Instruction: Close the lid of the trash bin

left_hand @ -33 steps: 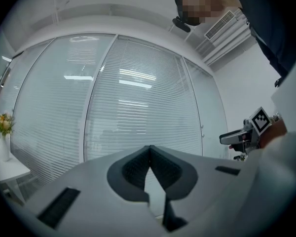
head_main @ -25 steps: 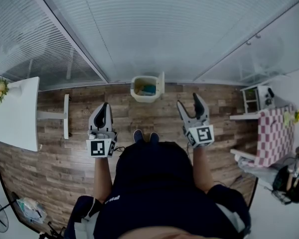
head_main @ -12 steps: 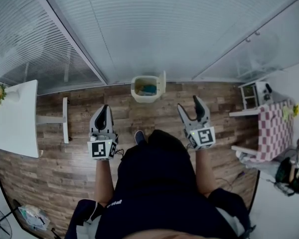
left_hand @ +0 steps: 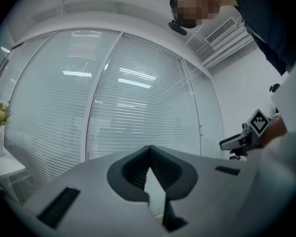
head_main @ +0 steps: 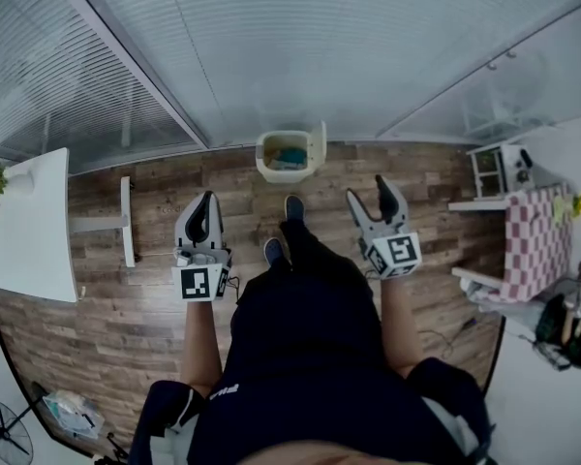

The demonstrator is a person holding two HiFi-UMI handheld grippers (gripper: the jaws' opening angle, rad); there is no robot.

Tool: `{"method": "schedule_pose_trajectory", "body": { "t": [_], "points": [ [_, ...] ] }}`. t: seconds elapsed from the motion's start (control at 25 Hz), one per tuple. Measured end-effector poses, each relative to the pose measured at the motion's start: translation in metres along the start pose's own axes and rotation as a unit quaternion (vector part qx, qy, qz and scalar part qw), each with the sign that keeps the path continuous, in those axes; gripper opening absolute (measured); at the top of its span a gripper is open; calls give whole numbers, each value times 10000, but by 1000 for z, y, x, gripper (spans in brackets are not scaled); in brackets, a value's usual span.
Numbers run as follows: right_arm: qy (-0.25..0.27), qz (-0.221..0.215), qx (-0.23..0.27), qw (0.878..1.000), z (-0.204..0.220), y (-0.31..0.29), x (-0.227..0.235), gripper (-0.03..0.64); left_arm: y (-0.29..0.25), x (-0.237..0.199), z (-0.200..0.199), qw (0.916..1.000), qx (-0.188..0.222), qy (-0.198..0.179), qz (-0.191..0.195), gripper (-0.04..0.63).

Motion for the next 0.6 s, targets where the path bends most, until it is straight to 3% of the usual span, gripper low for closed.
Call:
{"method": "schedule_pose_trajectory", "body": {
  "t": [0.24,0.6],
  "points": [
    [-717,-226,-263,9968,15,-28,8,268,-9,-1,1,10000,-35,-68,-22,6],
    [-739,-453,-740,9935,63,-78,14,268,-38,-1,32,9996,-272,61,28,6]
  ]
}}
Point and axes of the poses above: the fingertips, and each gripper's own axes: y backward along the fingers, x to its right, z out of its underside, the point moved 7 cm from there along y, backward along the fingers, and after that the axes turned 13 degrees about z, right-handed, at the moved point
